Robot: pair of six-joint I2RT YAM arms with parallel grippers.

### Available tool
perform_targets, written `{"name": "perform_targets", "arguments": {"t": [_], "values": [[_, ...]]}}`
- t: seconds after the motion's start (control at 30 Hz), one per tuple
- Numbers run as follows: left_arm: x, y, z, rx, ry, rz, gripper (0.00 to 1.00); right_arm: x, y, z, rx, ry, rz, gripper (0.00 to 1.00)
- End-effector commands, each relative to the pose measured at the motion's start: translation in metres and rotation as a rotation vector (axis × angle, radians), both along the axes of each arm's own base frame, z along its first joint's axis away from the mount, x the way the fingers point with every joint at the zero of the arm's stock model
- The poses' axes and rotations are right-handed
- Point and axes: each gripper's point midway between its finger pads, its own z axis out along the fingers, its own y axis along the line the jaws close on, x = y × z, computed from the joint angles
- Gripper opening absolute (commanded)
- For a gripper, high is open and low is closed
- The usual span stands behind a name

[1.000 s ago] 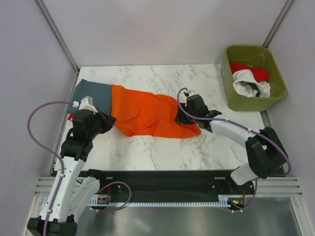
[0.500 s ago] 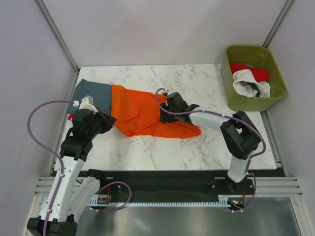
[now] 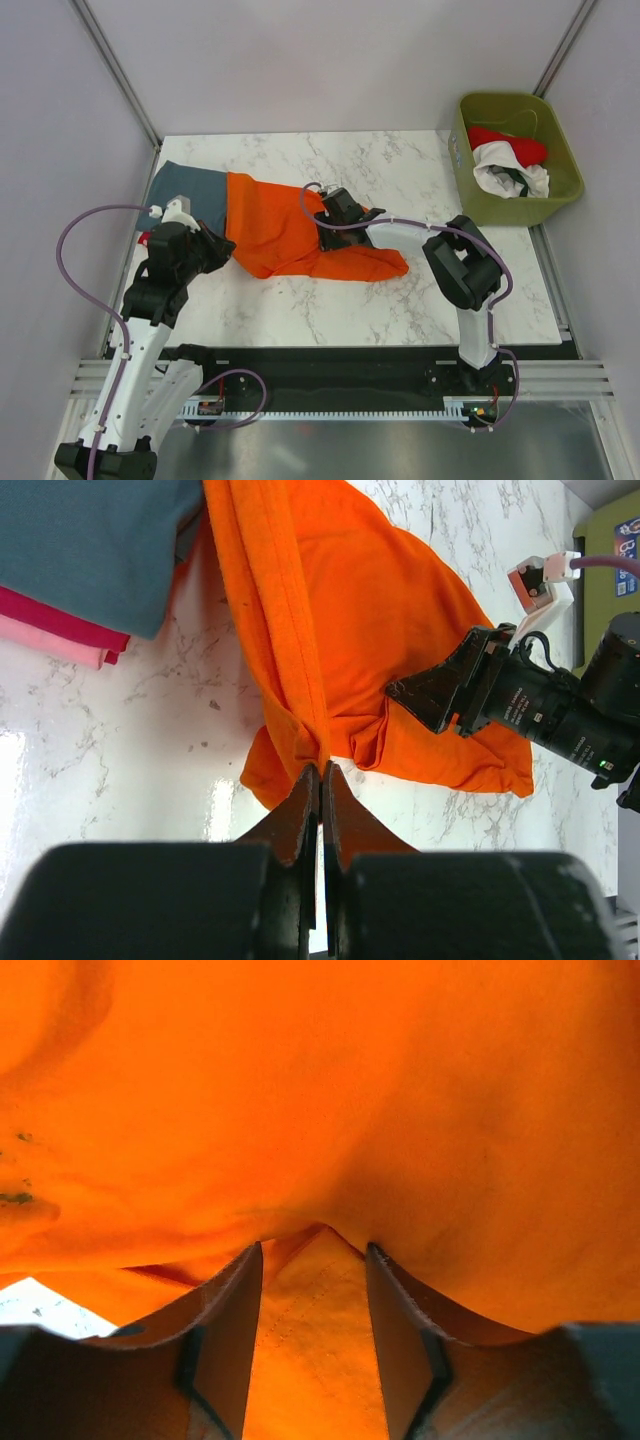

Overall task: Fold and stack the t-shirts
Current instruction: Flatten the tshirt out

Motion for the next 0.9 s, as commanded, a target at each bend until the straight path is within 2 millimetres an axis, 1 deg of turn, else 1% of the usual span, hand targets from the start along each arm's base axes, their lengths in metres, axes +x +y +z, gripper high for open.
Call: {"name": "perform_targets", "arguments": {"t": [0.0, 0.07, 0.1, 0.17, 0.2, 0.27, 0.37, 0.4, 0.43, 0.47, 0.5, 0.53, 0.6, 0.67, 0.73, 0.77, 0.83, 0.87], "values": [[-0.001, -0.001, 0.015, 0.025, -0.050, -0.031, 0.02, 0.008, 0.002, 0.003, -0.047, -0.039, 0.001, 0.51], [-0.001, -0.001, 0.017, 0.027, -0.052, -0.033, 0.02, 0.008, 0.000, 0.003, -0.059, -0.043, -0.004, 0.48], [-0.001, -0.001, 0.016, 0.029, -0.049, -0.034, 0.02, 0.007, -0.001, 0.003, -0.061, -0.043, -0.003, 0.40], [-0.001, 0.000, 0.017, 0.031, -0.053, -0.032, 0.02, 0.006, -0.003, 0.007, -0.062, -0.049, -0.010, 0.35], [-0.001, 0.000, 0.017, 0.033, -0.052, -0.031, 0.02, 0.007, -0.004, 0.009, -0.061, -0.052, -0.012, 0.29], [-0.001, 0.000, 0.017, 0.033, -0.052, -0.031, 0.02, 0.005, -0.006, 0.011, -0.060, -0.054, -0.014, 0.22], [-0.001, 0.000, 0.016, 0.037, -0.048, -0.032, 0.02, 0.003, -0.008, 0.015, -0.056, -0.059, -0.017, 0.13], [-0.001, 0.000, 0.016, 0.037, -0.049, -0.032, 0.02, 0.003, -0.007, 0.017, -0.052, -0.063, -0.016, 0.03], [-0.001, 0.001, 0.015, 0.038, -0.048, -0.030, 0.02, 0.002, -0.009, 0.017, -0.052, -0.061, -0.018, 0.01], [-0.001, 0.001, 0.015, 0.038, -0.046, -0.030, 0.02, 0.002, -0.008, 0.022, -0.045, -0.069, -0.019, 0.00], [-0.001, 0.001, 0.015, 0.038, -0.046, -0.030, 0.02, 0.002, -0.009, 0.024, -0.043, -0.076, -0.024, 0.01], [-0.001, 0.000, 0.014, 0.039, -0.044, -0.032, 0.02, 0.002, -0.010, 0.024, -0.044, -0.076, -0.026, 0.05], [-0.001, 0.001, 0.013, 0.041, -0.041, -0.033, 0.02, 0.002, -0.010, 0.029, -0.038, -0.088, -0.021, 0.25], [-0.002, 0.001, 0.013, 0.042, -0.041, -0.034, 0.02, 0.003, -0.010, 0.025, -0.049, -0.086, -0.015, 0.29], [-0.002, 0.000, 0.014, 0.041, -0.043, -0.035, 0.02, 0.006, -0.008, 0.024, -0.050, -0.085, -0.014, 0.30], [-0.002, 0.000, 0.015, 0.041, -0.046, -0.035, 0.02, 0.005, -0.007, 0.018, -0.061, -0.074, -0.010, 0.30], [-0.003, 0.001, 0.015, 0.042, -0.045, -0.036, 0.02, 0.006, -0.005, 0.015, -0.064, -0.064, -0.004, 0.33], [-0.003, 0.001, 0.015, 0.045, -0.047, -0.036, 0.02, 0.005, -0.006, 0.009, -0.071, -0.056, -0.003, 0.34]]}}
